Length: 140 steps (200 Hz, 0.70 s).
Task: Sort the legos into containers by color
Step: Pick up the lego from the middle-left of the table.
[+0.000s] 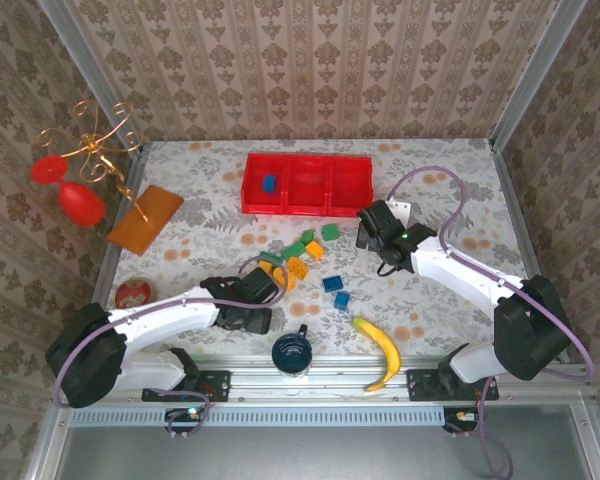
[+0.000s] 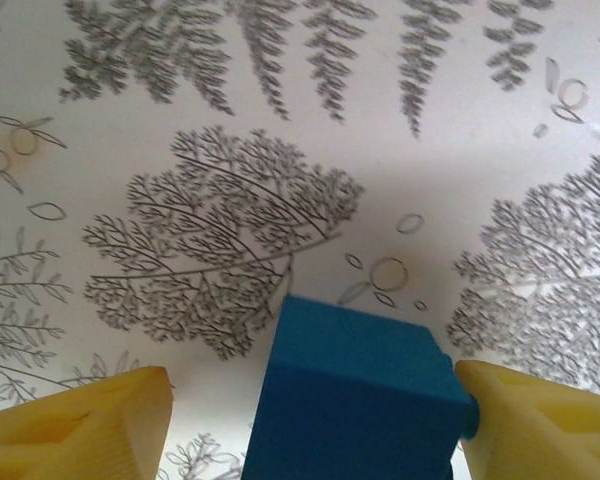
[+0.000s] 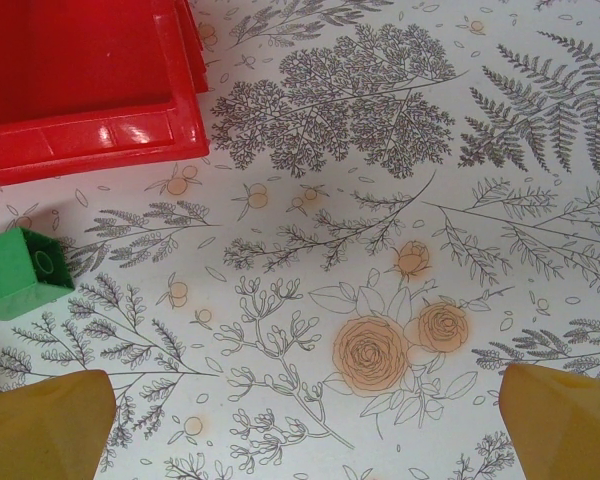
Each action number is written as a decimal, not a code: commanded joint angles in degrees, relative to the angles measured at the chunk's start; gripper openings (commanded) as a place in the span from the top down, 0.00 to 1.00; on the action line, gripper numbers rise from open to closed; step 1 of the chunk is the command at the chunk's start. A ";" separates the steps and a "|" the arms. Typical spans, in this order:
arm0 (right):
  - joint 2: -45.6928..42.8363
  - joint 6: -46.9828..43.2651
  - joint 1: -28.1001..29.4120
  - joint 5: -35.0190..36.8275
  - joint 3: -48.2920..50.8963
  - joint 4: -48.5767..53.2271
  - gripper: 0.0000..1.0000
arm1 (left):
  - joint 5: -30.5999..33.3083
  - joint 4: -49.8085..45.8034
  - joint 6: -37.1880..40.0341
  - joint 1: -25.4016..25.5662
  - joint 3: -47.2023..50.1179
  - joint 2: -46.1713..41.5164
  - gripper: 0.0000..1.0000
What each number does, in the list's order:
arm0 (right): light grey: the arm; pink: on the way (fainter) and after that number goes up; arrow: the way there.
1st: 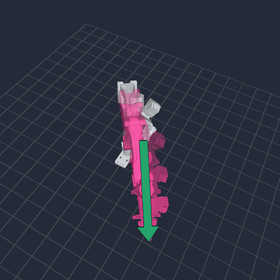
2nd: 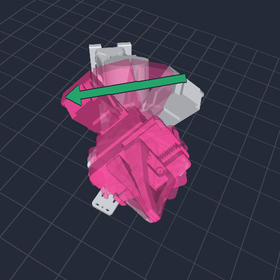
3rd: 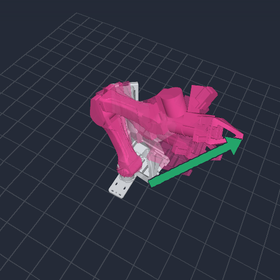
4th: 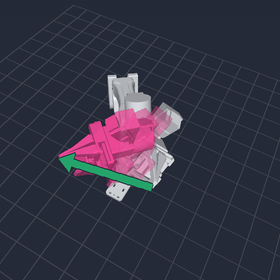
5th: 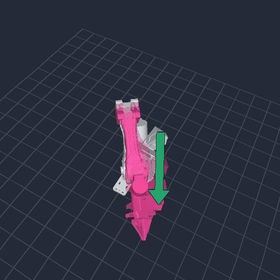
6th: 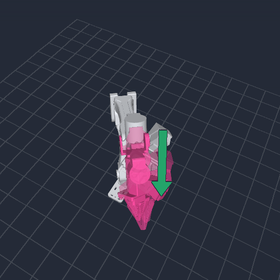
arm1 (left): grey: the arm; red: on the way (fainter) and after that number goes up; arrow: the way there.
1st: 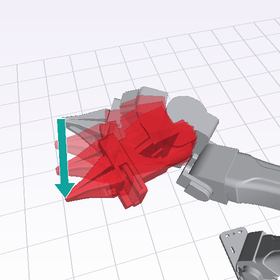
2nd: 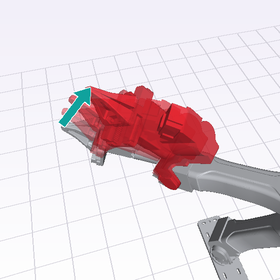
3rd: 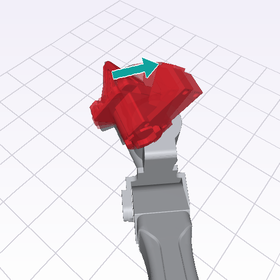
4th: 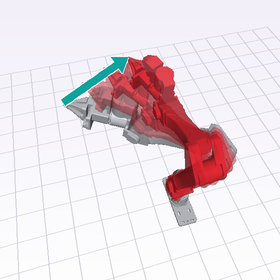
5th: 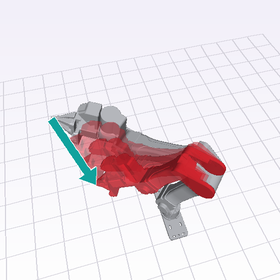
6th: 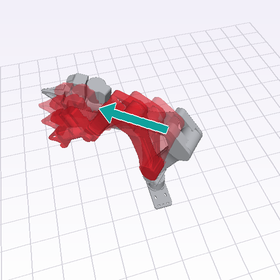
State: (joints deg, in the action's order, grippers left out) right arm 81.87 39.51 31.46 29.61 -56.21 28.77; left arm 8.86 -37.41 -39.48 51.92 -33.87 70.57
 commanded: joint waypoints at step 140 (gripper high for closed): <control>0.45 2.07 0.35 0.98 -1.26 1.43 0.00 | -4.21 6.04 -3.03 -5.43 4.42 1.68 0.58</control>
State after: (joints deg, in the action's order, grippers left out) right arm 82.35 39.72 31.46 29.58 -56.21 28.95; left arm 7.44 -32.49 -40.97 46.72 -31.40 71.50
